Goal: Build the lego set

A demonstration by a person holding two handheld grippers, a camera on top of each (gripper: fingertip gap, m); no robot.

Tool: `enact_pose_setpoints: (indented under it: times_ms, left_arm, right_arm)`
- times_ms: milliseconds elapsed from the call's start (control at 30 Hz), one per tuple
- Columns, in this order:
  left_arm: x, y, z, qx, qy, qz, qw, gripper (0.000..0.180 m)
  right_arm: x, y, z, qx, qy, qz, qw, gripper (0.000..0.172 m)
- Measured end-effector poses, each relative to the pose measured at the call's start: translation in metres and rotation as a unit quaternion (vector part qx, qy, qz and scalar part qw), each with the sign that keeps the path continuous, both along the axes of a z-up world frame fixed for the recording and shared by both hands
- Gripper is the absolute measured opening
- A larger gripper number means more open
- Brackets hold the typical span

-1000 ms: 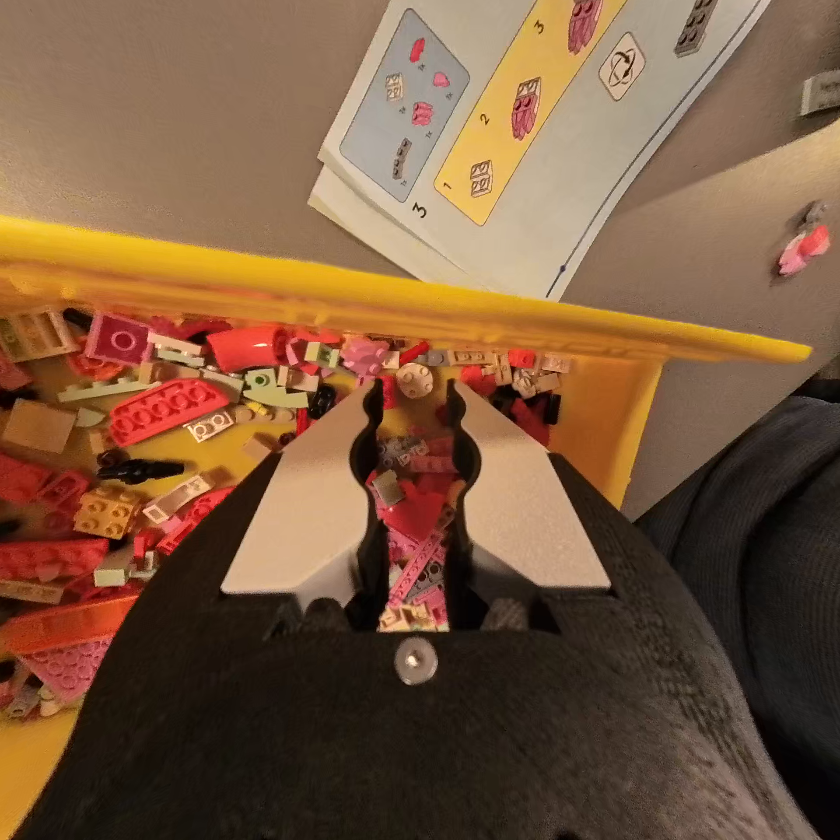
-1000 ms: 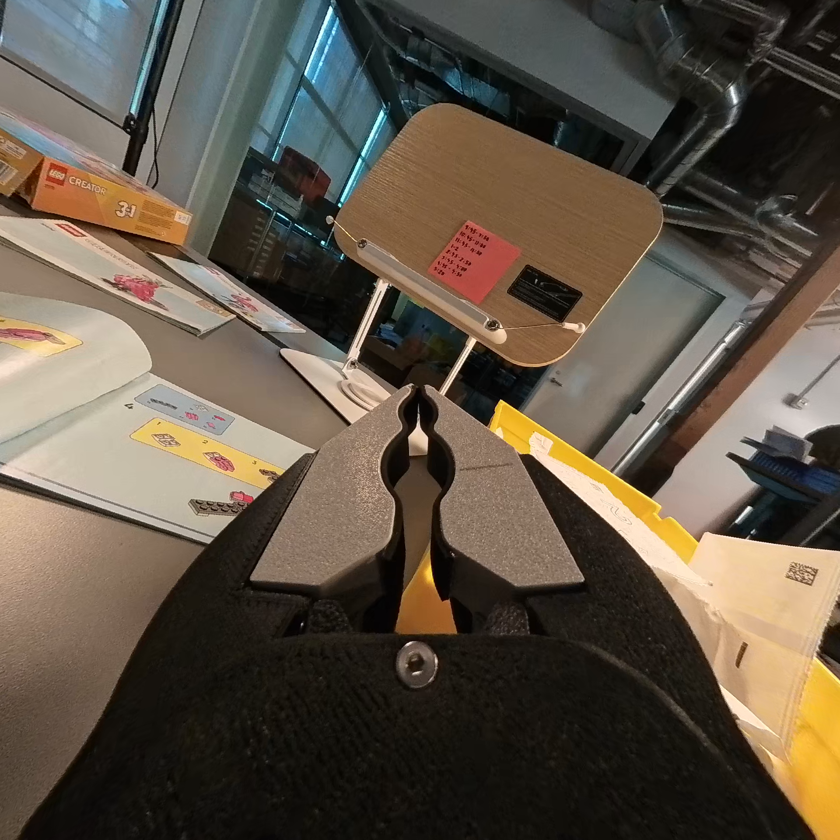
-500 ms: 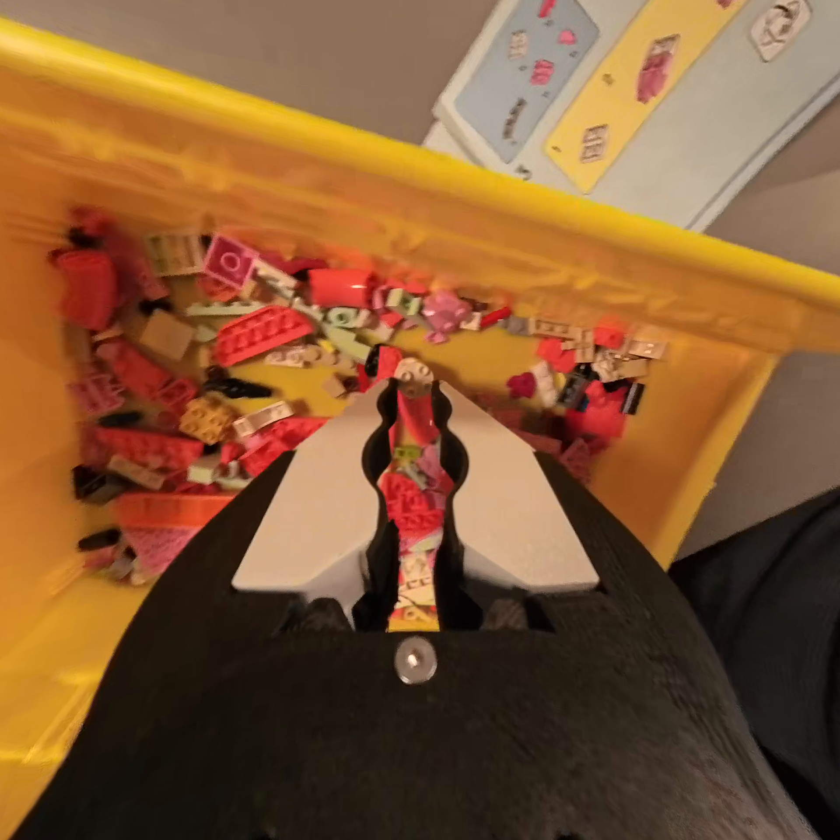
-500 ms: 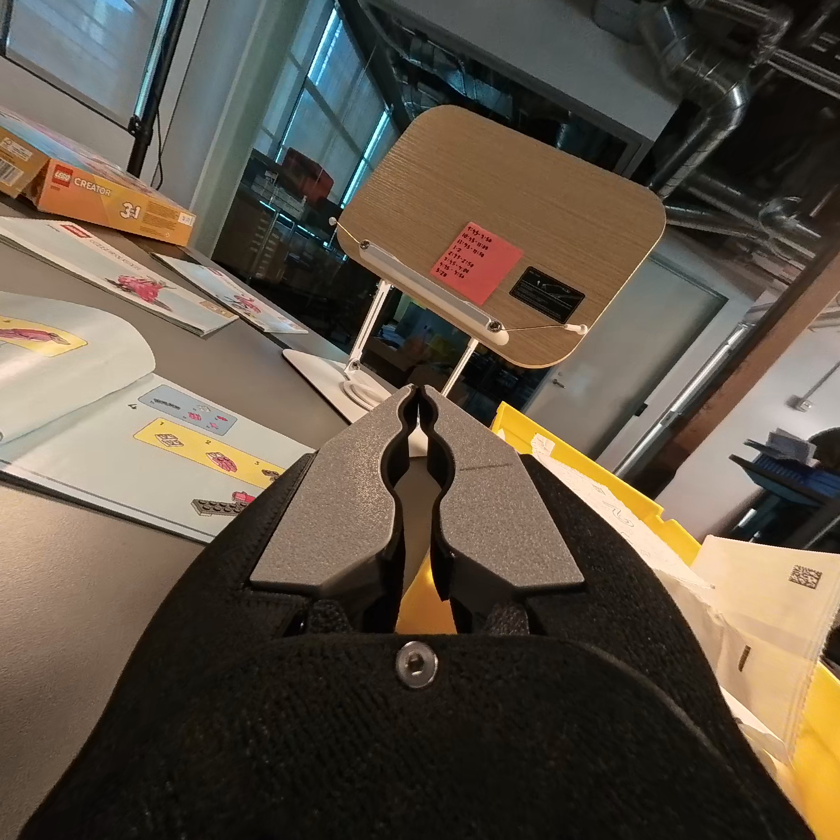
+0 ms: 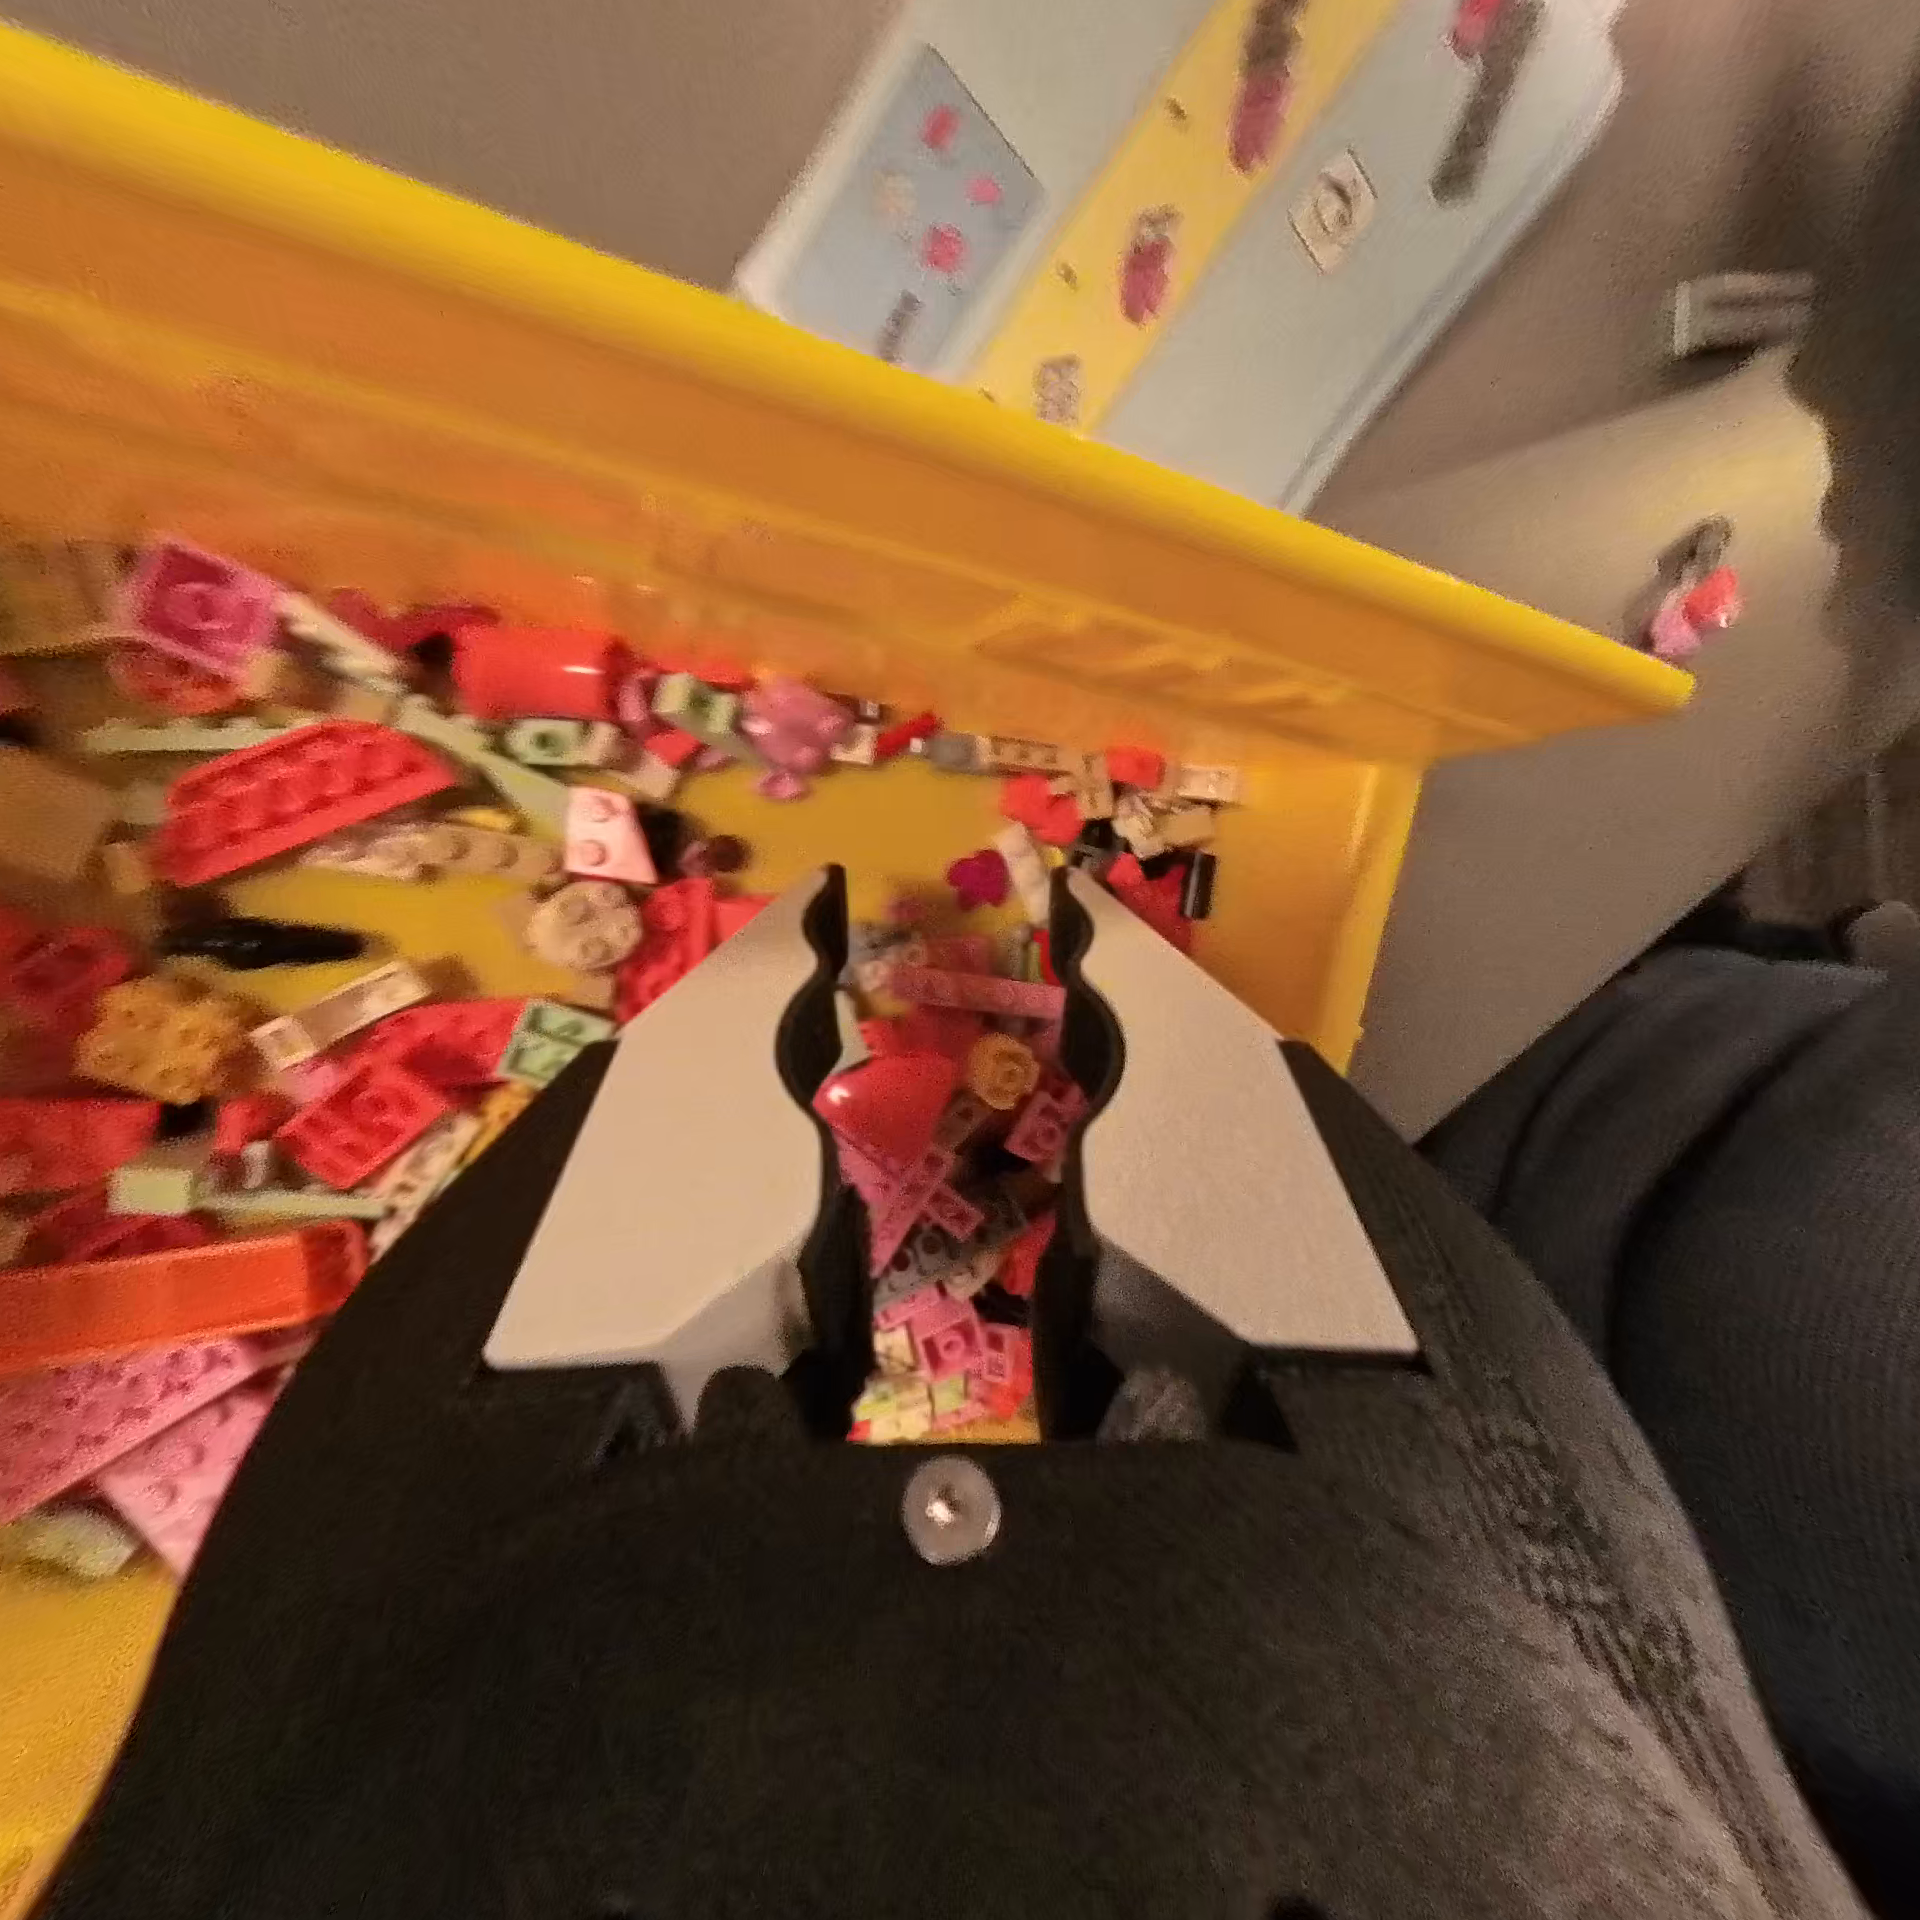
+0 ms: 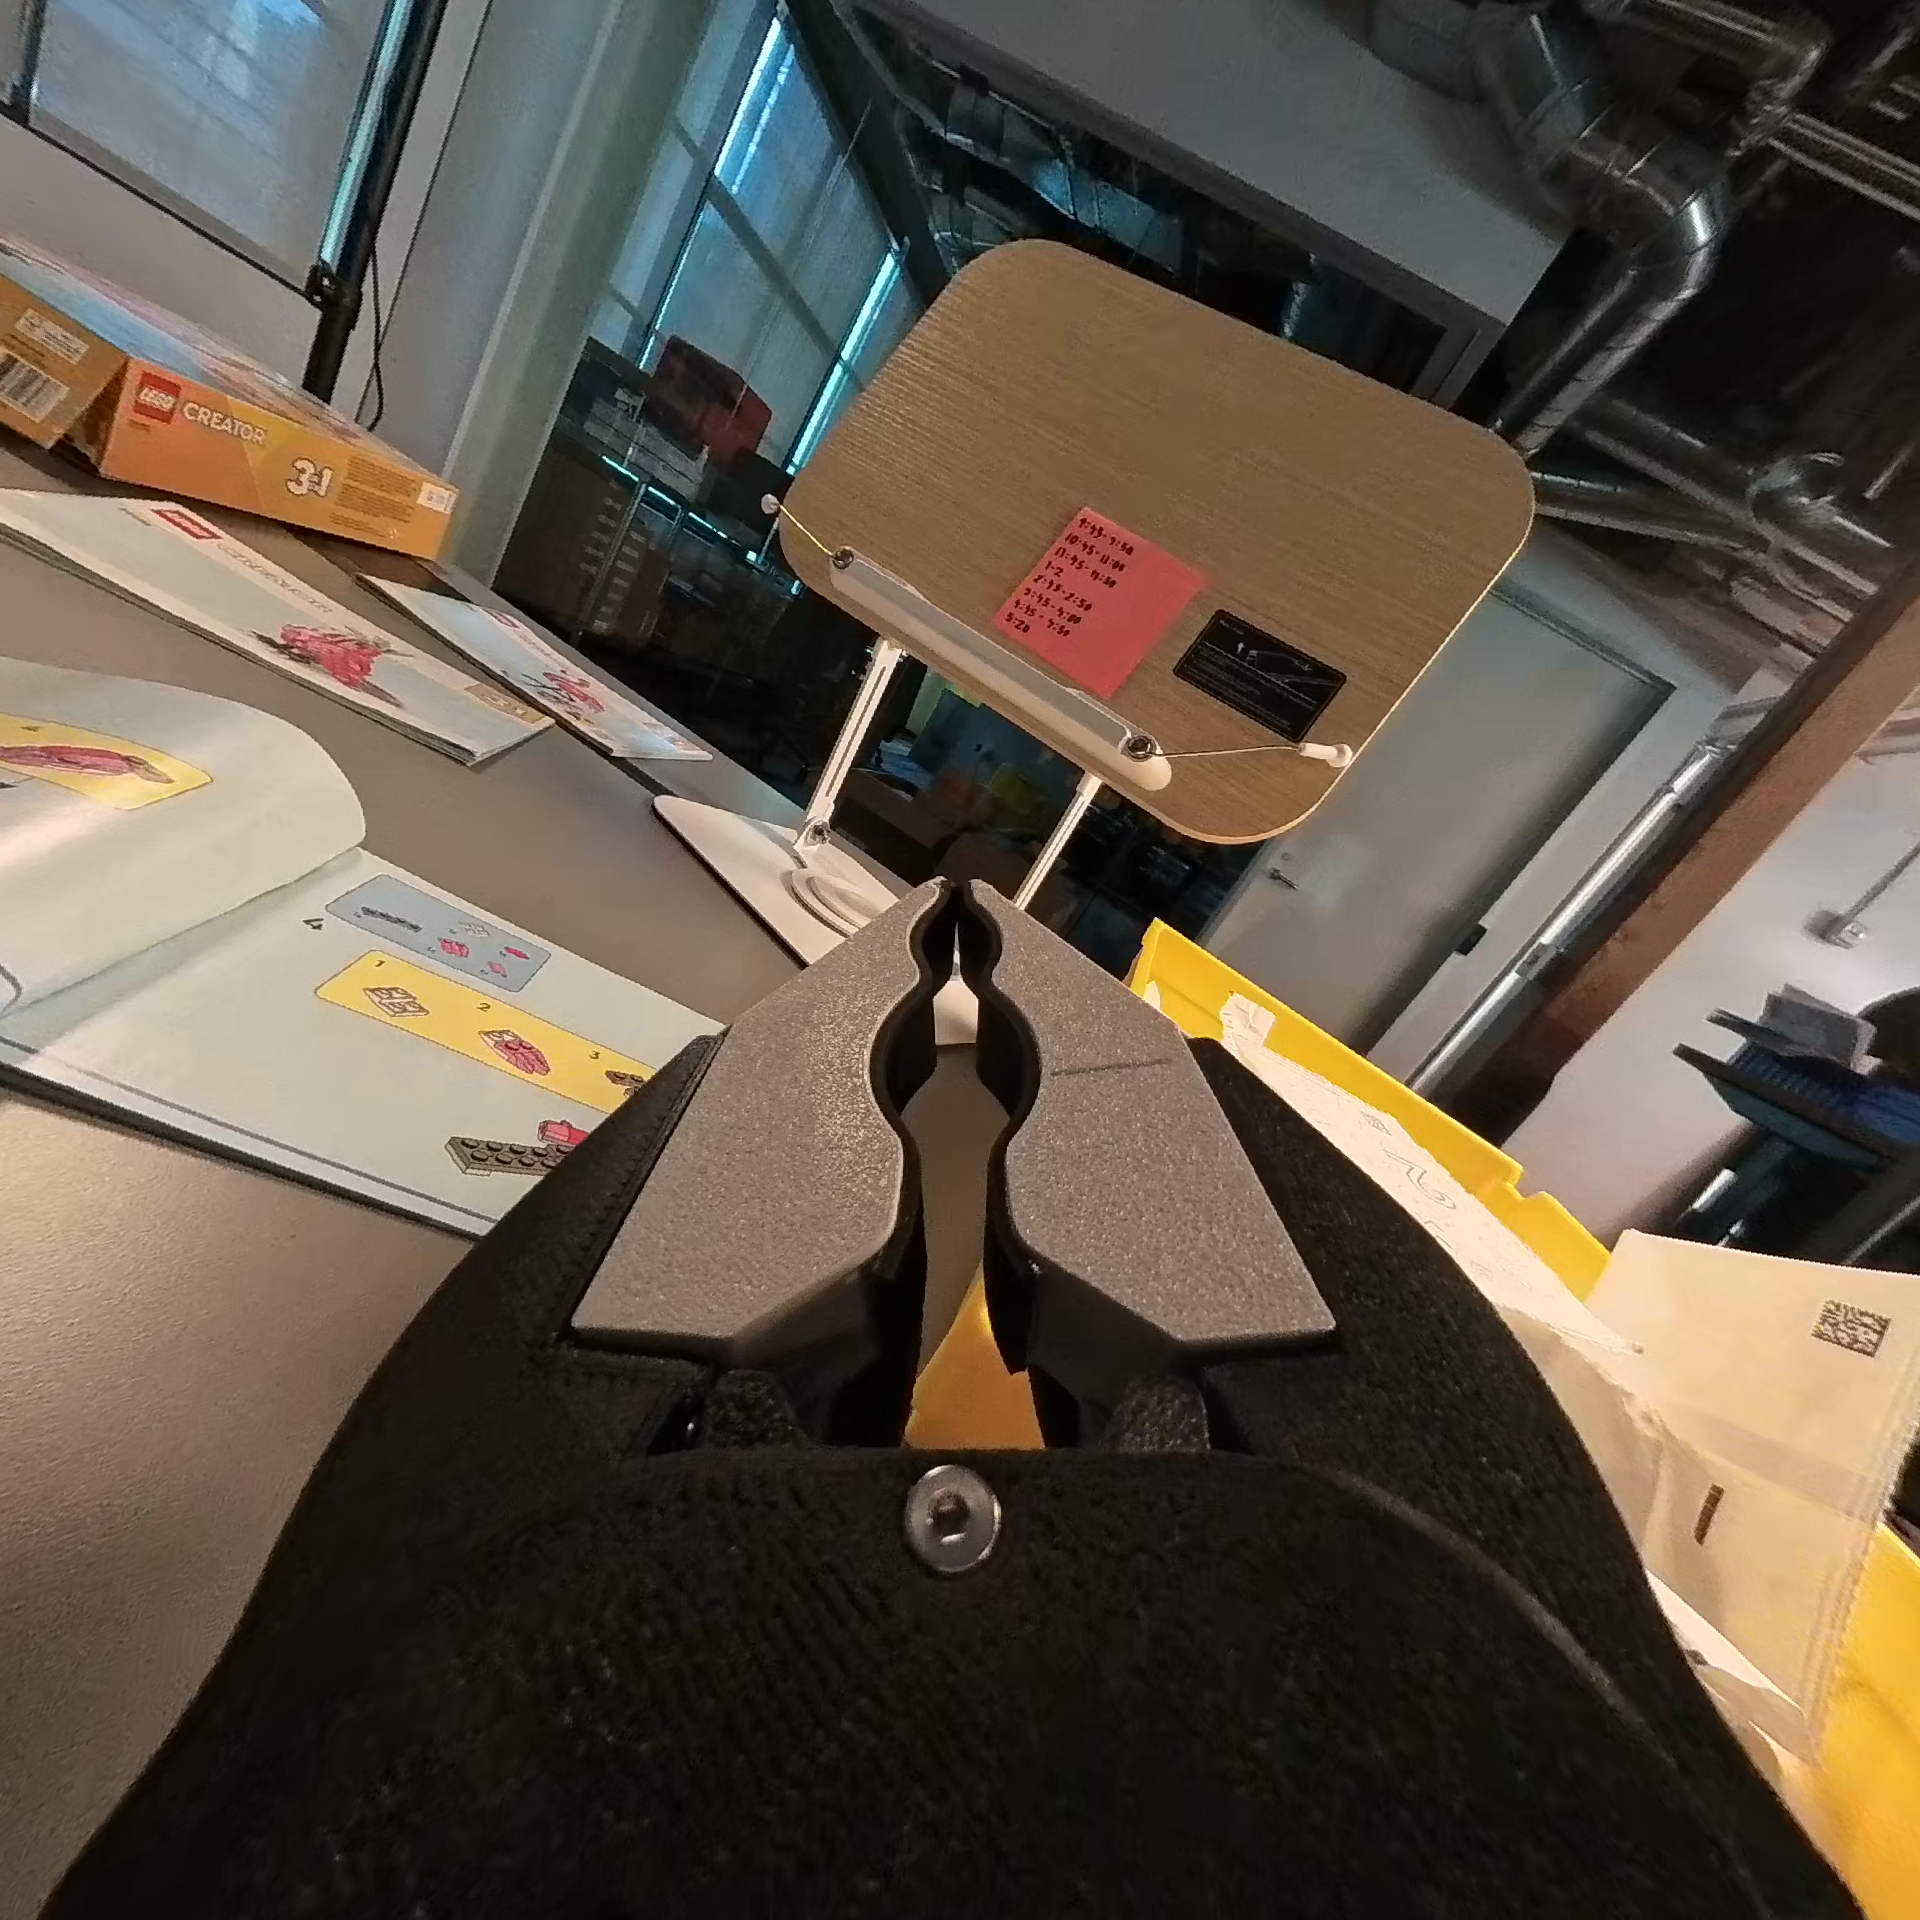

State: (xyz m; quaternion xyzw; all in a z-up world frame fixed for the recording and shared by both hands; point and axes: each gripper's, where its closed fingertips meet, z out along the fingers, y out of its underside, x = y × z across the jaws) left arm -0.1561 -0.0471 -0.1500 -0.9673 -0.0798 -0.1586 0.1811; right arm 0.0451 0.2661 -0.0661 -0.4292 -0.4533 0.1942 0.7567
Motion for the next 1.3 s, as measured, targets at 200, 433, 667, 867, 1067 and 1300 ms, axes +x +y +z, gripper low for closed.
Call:
enact_pose_setpoints:
  times_ms: [200, 433, 667, 867, 1067, 1300]
  left_arm:
    - [0.027, 0.003, -0.013, -0.022, 0.015, -0.050, 0.998, 0.030]
    - [0.039, 0.006, -0.026, -0.037, 0.024, -0.076, 0.996, 0.034]
    - [0.012, 0.005, -0.029, -0.042, 0.094, -0.059, 0.993, 0.017]
    - [-0.055, -0.012, -0.027, -0.076, 0.253, 0.005, 0.964, 0.023]
    - [-0.099, -0.022, 0.008, -0.054, 0.316, 0.068, 0.945, 0.039]
    - [-0.115, -0.045, 0.008, -0.084, 0.110, 0.209, 0.968, 0.089]
  right_arm:
    - [0.000, 0.000, 0.000, -0.001, -0.001, 0.001, 1.000, 0.000]
    - [-0.001, 0.000, -0.001, -0.002, -0.003, 0.002, 1.000, 0.000]
    - [-0.001, 0.000, -0.001, -0.002, -0.003, 0.002, 1.000, 0.000]
    - [-0.001, 0.000, -0.001, -0.004, -0.003, 0.003, 1.000, 0.000]
    - [-0.001, 0.000, -0.002, -0.003, -0.005, 0.004, 1.000, 0.000]
    - [-0.002, 0.000, -0.003, -0.004, -0.008, 0.006, 1.000, 0.000]
